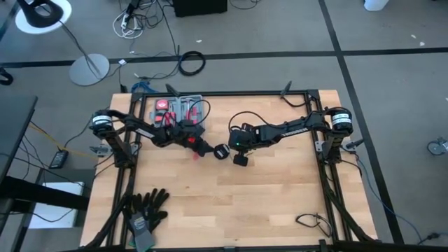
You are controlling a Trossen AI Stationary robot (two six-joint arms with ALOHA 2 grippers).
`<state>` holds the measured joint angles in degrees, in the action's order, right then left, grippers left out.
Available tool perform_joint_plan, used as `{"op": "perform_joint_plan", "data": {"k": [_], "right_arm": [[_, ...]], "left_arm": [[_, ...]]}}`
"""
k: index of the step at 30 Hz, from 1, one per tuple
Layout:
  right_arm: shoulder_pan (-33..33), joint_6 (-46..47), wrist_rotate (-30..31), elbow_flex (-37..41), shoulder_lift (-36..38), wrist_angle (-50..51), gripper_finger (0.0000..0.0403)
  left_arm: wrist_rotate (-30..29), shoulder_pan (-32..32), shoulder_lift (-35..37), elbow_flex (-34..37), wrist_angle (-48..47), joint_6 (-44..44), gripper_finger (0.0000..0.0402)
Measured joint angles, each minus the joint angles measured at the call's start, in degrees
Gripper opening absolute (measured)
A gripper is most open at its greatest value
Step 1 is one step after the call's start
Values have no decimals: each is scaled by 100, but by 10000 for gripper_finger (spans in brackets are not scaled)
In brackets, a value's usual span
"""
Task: Coil cords
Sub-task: Coil the black wire onto the spool, then uncoil the black wire from the spool
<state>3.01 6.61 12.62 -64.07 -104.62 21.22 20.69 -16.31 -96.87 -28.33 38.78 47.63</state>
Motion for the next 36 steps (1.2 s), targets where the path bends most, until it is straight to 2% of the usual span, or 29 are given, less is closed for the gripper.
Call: {"op": "perform_joint_plan", "data": {"k": [5,12,18,23,28,33,36], "right_arm": [[-2,-2,30,0,0,31,0],[-28,189,445,0,198,597,0],[-127,329,615,491,839,264,0],[-226,836,656,1709,1548,-958,0],[-460,1420,639,3012,2070,-2997,0],[-639,1380,646,3911,2106,-5185,0],[-609,1300,784,4112,2009,-5806,0]], "left_arm": [[39,-133,53,8,-131,-115,102],[43,-279,178,10,-169,-512,102],[-533,-266,976,11,-697,-1421,101],[-1498,6,1855,10,-1612,-2276,101],[-2597,585,2438,12,-1973,-3086,101],[-3291,1123,2498,-73,-1929,-3720,101],[-3371,1251,2401,-266,-1971,-3932,101]]}}
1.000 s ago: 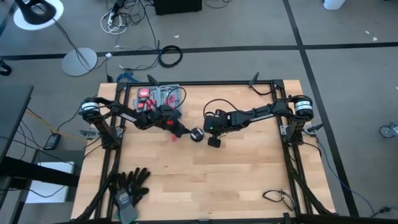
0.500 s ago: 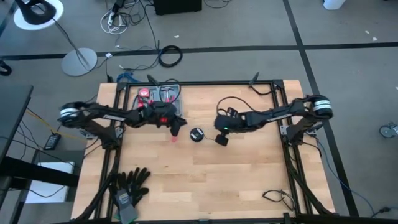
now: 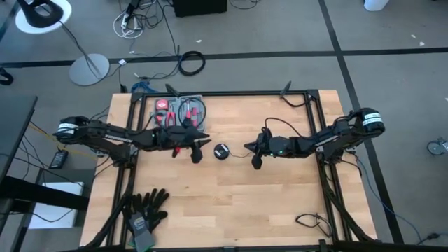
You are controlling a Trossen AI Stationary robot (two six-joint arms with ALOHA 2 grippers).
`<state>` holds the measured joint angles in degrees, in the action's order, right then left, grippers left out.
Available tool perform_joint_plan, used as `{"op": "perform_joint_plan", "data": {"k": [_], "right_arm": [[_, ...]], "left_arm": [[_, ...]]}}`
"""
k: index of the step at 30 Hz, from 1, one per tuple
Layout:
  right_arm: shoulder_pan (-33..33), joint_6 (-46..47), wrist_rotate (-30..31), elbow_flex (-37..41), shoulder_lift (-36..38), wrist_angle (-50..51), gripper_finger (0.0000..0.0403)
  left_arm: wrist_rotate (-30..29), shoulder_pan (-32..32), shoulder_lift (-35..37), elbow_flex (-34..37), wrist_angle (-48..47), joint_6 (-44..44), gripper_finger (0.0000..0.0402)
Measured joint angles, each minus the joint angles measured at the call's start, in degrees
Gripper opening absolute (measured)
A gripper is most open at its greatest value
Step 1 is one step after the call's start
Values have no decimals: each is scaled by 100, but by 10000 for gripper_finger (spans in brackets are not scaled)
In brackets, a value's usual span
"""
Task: Coil cords
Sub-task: Uncoil the black wire from the spool
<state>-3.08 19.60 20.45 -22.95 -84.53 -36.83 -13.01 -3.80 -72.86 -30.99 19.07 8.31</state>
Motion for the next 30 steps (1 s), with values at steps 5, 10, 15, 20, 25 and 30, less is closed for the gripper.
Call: {"op": "perform_joint_plan", "data": {"k": [5,10,15,20,25,30], "right_arm": [[57,-16,-1,-3,-64,-54,1],[56,-22,-11,-19,-64,-57,2],[56,-25,-38,-19,-64,56,3],[54,-26,-68,-20,-65,124,2],[54,-27,-68,-19,-66,126,4],[54,-25,-68,-19,-66,68,3]], "left_arm": [[-102,-35,-76,-821,-1541,-53,101],[-171,-150,-360,-1739,-2906,-447,101],[-190,-183,-804,-2187,-3039,-854,101],[-212,-183,-986,-2238,-2550,-1099,101],[-210,-178,-1054,-2244,-2353,-1077,101],[-171,-166,-1102,-2238,-2203,-520,102]]}}
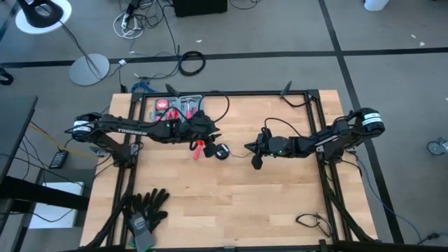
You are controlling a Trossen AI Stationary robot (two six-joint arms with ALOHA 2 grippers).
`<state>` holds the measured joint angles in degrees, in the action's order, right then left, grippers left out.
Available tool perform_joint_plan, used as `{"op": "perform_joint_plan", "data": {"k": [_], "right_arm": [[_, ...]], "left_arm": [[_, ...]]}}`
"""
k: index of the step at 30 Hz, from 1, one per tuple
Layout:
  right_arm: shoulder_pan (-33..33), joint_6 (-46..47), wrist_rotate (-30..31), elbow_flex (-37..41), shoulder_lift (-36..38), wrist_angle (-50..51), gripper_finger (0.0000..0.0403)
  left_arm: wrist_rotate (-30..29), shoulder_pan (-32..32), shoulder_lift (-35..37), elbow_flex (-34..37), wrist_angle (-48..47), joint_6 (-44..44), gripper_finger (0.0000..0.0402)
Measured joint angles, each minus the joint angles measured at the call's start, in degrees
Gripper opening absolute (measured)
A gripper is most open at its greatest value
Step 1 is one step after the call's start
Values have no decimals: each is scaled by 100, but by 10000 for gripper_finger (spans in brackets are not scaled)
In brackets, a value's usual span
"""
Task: Coil cords
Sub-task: Uncoil the black wire from the spool
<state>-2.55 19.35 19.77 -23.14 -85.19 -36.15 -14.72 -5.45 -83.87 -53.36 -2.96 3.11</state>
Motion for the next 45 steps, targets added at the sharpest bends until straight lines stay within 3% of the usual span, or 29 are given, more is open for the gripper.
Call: {"op": "perform_joint_plan", "data": {"k": [17,31,38,45], "right_arm": [[0,0,-48,0,-2,-6,5],[0,0,-52,0,-2,-10,5],[0,9,-52,0,-2,-14,6],[-2,157,-209,0,-2,-19,5]], "left_arm": [[-4,-45,-2,4,216,799,105],[-6,-45,-1,4,440,803,243],[18,-39,4,4,945,926,257],[835,-79,4,4,712,1536,257]]}}
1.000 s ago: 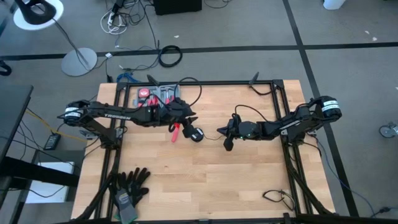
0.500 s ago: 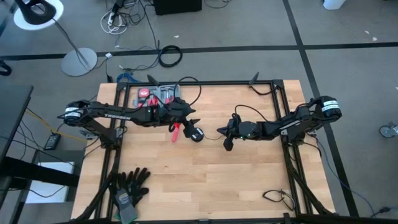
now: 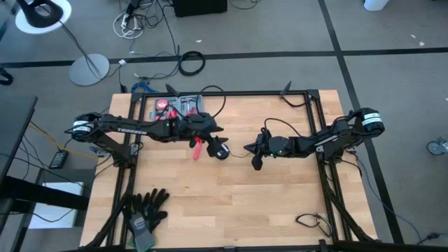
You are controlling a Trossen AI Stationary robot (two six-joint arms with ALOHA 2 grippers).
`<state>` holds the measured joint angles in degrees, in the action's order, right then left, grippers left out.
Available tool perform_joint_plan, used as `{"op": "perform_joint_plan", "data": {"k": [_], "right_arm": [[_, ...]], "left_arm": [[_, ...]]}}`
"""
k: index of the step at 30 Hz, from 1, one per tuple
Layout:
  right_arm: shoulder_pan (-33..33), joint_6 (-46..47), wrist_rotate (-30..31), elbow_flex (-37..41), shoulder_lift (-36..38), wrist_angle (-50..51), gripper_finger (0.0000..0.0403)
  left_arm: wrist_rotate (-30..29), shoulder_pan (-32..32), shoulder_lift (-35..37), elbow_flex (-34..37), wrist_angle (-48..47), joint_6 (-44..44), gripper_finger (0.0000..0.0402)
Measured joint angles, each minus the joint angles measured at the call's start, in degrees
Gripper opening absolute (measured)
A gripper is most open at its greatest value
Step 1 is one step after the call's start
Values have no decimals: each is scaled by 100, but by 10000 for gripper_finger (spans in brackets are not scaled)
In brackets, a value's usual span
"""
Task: Coil cords
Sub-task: Uncoil the black wire from the spool
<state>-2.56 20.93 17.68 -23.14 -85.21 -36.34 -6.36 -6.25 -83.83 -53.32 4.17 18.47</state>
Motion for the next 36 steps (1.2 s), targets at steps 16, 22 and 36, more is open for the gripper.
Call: {"op": "perform_joint_plan", "data": {"k": [16,22,36], "right_arm": [[-1,63,-95,0,0,-72,6],[-1,61,-95,0,0,-52,4],[-1,52,-91,0,-2,-108,5]], "left_arm": [[-1,-12,-868,-650,-1971,14,257],[331,-12,-1586,-1191,-2439,8,257],[-142,-30,-2437,-2148,-3669,-189,257]]}}
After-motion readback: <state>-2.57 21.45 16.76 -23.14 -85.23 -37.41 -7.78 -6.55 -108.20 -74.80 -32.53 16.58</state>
